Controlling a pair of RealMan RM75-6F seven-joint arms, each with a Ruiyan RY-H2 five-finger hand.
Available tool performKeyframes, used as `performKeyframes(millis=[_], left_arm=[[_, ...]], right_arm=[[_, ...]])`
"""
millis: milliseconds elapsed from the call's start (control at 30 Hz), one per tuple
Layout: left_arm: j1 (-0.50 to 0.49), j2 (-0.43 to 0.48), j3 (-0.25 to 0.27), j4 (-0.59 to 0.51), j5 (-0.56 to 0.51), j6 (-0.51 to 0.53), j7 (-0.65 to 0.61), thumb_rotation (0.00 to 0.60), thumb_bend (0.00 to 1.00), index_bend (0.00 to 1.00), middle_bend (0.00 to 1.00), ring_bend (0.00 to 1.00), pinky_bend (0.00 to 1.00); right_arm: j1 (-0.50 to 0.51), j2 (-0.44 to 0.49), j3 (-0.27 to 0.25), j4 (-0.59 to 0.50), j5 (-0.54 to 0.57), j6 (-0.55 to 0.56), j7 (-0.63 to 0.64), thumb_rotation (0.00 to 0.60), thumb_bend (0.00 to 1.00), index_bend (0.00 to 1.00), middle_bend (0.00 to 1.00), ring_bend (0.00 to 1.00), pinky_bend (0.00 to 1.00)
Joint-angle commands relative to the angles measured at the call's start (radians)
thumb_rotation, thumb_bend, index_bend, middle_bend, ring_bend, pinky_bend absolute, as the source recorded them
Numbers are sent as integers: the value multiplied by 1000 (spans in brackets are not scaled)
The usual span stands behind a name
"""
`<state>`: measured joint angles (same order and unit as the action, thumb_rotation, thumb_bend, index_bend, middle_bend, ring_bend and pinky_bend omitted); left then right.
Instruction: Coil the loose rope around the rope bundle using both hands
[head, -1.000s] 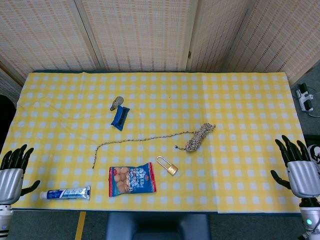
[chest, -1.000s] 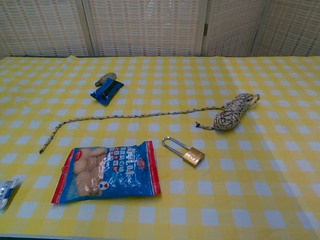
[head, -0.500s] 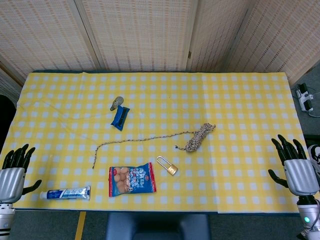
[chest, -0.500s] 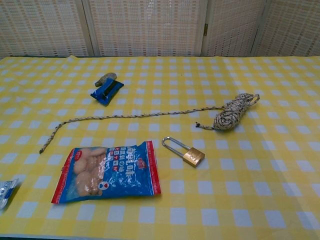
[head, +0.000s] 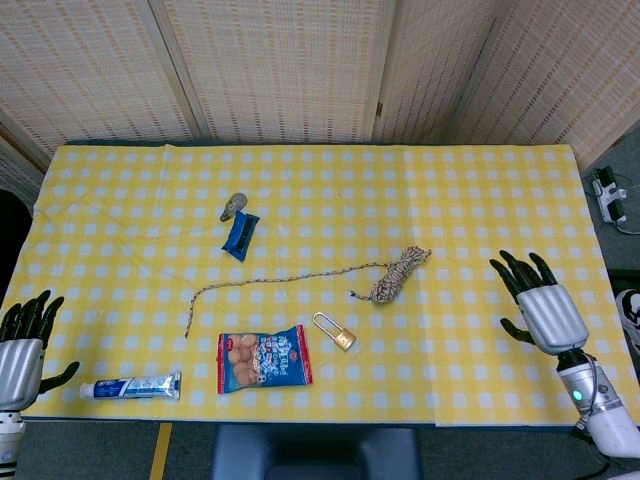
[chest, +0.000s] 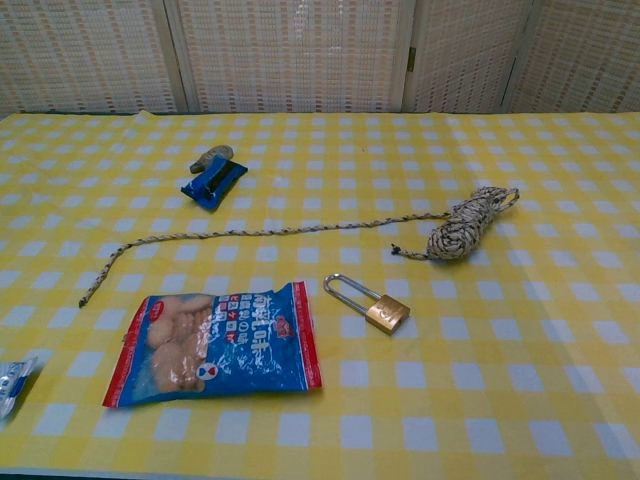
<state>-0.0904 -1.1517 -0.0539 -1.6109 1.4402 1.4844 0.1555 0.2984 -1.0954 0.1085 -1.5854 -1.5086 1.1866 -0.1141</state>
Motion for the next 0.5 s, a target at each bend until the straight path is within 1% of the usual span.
performKeyframes(millis=[33,200,267,367,500], left_arm=[[4,2,1,-1,3,5,-2,600,220,49,11,25,0],[12,5,5,-3,-1,10,-5,600,220,54,11,25,0],[13,5,6,-3,-2,8,-4,600,220,56,11,25,0],[14,4,8,-4,-3,7,-2,600,220,57,11,25,0],[17,3,7,-4,-8,5,-5,600,221,58,11,25,0]], right_arm=[[115,-12,33,12,30,-145,-52,600,296,0,61,134,5],[240,-63,60,54,87,-306,-111,600,296,0,1,71,5],[289,-95,68,87,111,-365,-133,600,296,0,0,57,5],[355,-147,76,148,140,-435,-163,600,296,0,0,50,5],[419,-220,79,236,170,-492,-187,600,296,0,0,49,5]])
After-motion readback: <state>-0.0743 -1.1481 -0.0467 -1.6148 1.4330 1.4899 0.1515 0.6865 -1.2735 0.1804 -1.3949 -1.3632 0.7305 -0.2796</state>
